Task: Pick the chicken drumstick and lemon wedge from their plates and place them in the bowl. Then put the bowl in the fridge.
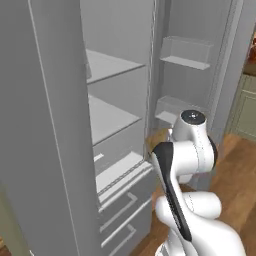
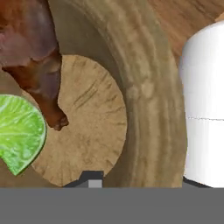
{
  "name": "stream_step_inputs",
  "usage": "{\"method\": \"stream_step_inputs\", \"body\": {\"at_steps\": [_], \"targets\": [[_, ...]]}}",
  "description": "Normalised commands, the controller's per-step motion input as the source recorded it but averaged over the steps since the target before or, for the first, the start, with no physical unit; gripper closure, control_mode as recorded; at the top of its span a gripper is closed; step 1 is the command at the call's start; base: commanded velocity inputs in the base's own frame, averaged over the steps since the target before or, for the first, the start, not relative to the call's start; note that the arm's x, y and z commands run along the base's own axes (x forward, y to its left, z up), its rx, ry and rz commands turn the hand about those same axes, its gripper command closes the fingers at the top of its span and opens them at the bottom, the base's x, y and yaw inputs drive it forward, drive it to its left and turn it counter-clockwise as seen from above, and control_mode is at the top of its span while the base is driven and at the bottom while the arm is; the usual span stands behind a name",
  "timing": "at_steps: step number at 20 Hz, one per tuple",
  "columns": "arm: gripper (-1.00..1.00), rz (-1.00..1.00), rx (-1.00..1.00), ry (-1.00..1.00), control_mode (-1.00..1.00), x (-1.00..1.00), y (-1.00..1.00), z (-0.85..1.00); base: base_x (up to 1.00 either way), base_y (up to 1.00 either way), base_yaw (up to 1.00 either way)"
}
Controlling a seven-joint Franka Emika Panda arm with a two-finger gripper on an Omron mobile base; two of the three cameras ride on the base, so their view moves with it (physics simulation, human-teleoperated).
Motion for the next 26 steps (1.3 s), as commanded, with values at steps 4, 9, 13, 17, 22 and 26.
{"method": "stream_step_inputs", "body": {"at_steps": [4, 9, 13, 17, 22, 26], "targets": [[1.0, 0.0, 0.0, 0.0, 1.0, 0.0, 0.0, 0.0, 0.01, 0.0, 0.56], [1.0, 0.0, 0.0, 0.0, 1.0, 0.0, 0.0, 0.0, -0.03, -0.01, 0.48], [1.0, 0.0, 0.0, 0.0, 1.0, 0.0, 0.0, 0.0, 0.0, -0.07, 0.51], [1.0, 0.0, 0.0, 0.0, 1.0, 0.0, 0.0, 0.0, 0.17, -0.24, 0.4], [1.0, 0.0, 0.0, 0.0, 1.0, 0.0, 0.0, 0.0, 0.31, -0.23, 0.3], [1.0, 0.0, 0.0, 0.0, 1.0, 0.0, 0.0, 0.0, 0.21, -0.46, 0.41]]}}
